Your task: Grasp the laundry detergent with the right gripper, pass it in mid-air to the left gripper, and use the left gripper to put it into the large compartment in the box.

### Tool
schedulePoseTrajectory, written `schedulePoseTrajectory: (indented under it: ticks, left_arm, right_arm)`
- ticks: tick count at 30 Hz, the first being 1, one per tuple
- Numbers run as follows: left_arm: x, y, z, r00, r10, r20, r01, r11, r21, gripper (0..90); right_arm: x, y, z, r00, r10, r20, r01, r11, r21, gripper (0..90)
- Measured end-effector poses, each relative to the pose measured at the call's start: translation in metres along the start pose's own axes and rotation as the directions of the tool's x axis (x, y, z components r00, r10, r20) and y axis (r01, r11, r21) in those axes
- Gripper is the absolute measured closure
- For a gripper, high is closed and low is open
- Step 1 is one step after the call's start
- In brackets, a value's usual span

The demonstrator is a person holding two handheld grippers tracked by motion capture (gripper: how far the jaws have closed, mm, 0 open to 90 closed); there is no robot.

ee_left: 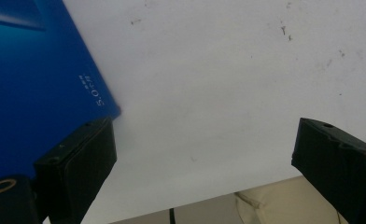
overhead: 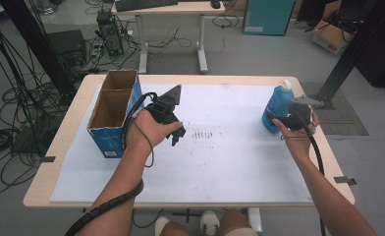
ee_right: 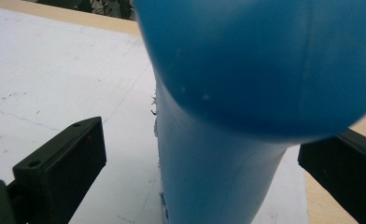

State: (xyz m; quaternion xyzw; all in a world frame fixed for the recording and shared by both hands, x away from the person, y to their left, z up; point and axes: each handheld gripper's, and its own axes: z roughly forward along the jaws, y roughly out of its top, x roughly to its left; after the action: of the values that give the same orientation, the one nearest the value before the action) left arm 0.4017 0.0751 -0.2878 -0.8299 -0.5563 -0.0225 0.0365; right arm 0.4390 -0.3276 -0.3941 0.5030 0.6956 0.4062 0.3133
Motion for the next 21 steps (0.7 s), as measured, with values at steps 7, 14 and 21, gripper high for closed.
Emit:
schedulePoseTrajectory:
  ticks: [7,14,21]
  left_arm:
    - [-0.0005,0.001,-0.0008,1.0,-0.002,-0.002,0.002,1.0,-0.002,6.8]
    - [0.0001,0.0007,-0.0022,1.0,-0.002,-0.001,0.002,1.0,-0.004,6.7]
    - [0.0005,0.0005,-0.0028,1.0,-0.001,-0.004,0.001,1.0,-0.005,6.7]
  right_arm:
    - [-0.0001,0.0004,-0.0006,1.0,0.003,-0.004,-0.003,0.999,-0.033,0.5]
    - [-0.0019,-0.0004,0.0012,0.9998,0.021,-0.007,-0.021,0.999,-0.033,0.5]
    - [0.0003,-0.0003,0.0031,0.9997,0.006,-0.025,-0.007,0.999,-0.041,0.5]
